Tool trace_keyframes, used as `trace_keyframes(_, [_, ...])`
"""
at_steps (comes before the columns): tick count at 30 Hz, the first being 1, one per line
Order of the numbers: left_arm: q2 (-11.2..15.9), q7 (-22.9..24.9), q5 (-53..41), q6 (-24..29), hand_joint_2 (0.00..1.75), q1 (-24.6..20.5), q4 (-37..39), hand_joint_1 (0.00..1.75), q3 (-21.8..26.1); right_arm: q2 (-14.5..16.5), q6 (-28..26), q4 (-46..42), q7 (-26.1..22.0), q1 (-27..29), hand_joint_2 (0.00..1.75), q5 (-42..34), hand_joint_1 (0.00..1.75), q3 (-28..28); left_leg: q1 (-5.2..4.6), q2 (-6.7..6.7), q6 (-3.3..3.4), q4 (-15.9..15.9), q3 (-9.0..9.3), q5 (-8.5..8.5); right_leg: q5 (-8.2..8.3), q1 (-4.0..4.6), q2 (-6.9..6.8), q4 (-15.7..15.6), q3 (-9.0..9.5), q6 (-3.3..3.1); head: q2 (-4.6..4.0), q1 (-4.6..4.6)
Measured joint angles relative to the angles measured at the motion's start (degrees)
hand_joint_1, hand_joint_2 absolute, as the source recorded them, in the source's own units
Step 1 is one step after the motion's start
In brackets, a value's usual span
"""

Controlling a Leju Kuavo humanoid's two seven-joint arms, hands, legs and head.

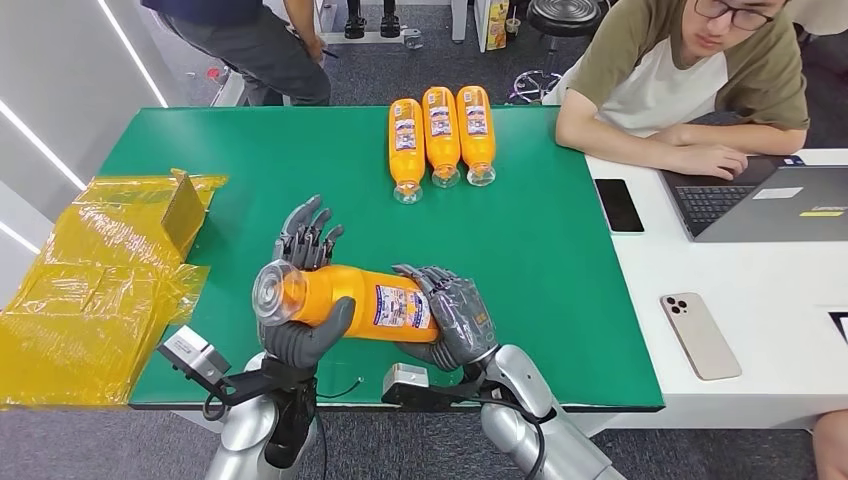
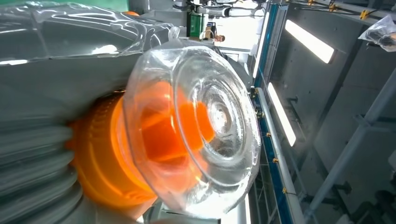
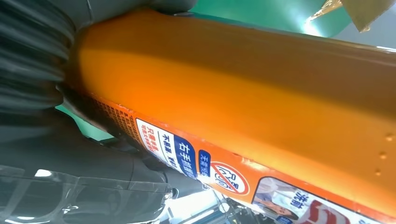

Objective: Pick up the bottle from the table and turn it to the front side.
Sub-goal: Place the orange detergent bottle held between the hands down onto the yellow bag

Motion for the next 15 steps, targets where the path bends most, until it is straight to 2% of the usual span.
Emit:
trace_keyframes(9, [-0.02,-0.26,0.72,0.16,1.75,0.20,-0.02,1.75,0.04,0.02,0.39,0.01,0.71,-0.22,1.75,0.95,1.73,-0.08,0.00,0.00,0.00,0.00,0.00,0.00,0.00,0.00,0.00,0.00,0.00,0.00,0.00,0.00])
trace_keyframes(11, [-0.02,-0.27,0.82,0.18,1.75,0.20,-0.02,1.75,0.05,0.02,0.47,0.02,0.78,-0.22,1.75,1.12,1.68,-0.08,0.00,0.00,0.00,0.00,0.00,0.00,0.00,0.00,0.00,0.00,0.00,0.00,0.00,0.00])
trace_keyframes(15, [-0.02,-0.28,0.89,0.31,1.75,0.20,-0.02,1.75,0.05,0.02,0.48,0.02,0.82,-0.21,1.75,1.36,0.00,-0.08,0.00,0.00,0.00,0.00,0.00,0.00,0.00,0.00,0.00,0.00,0.00,0.00,0.00,0.00])
